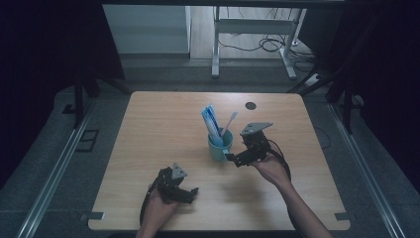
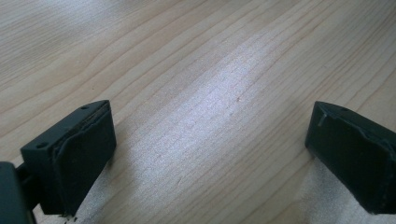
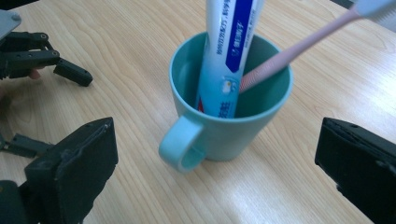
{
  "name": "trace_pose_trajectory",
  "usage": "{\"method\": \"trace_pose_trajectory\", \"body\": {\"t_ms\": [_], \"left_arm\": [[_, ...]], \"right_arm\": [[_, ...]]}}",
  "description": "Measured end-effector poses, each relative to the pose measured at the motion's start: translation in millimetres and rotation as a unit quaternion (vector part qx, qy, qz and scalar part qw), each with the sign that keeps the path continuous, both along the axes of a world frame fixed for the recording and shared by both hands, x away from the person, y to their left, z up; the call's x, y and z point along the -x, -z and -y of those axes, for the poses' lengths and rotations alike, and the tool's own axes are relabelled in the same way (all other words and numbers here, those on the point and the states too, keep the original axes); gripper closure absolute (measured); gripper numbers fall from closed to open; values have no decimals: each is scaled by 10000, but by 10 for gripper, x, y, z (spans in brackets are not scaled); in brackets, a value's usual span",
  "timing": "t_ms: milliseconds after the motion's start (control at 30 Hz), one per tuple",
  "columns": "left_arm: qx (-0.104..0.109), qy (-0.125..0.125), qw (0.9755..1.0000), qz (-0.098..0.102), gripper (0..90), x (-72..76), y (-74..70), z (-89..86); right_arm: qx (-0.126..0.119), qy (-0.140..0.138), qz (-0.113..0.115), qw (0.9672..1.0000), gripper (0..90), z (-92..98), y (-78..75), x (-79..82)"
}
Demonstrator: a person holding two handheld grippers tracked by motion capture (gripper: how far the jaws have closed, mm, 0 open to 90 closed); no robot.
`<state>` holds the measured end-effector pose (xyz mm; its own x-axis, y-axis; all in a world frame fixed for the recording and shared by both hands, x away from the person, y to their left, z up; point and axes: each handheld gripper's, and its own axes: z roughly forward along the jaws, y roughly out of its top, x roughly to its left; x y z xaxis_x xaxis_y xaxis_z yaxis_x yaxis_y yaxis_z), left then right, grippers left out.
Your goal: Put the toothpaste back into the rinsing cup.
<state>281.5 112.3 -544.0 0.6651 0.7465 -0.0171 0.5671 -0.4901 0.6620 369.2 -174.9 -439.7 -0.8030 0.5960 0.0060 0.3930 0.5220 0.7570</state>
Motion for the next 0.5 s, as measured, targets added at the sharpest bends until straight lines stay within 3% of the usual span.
{"method": "trace_pose_trajectory", "body": {"t_ms": [500], "left_arm": [[6,-2,10000,7,19,0,2,0]], "right_arm": [[17,179,7,9998,0,291,51,113]]}}
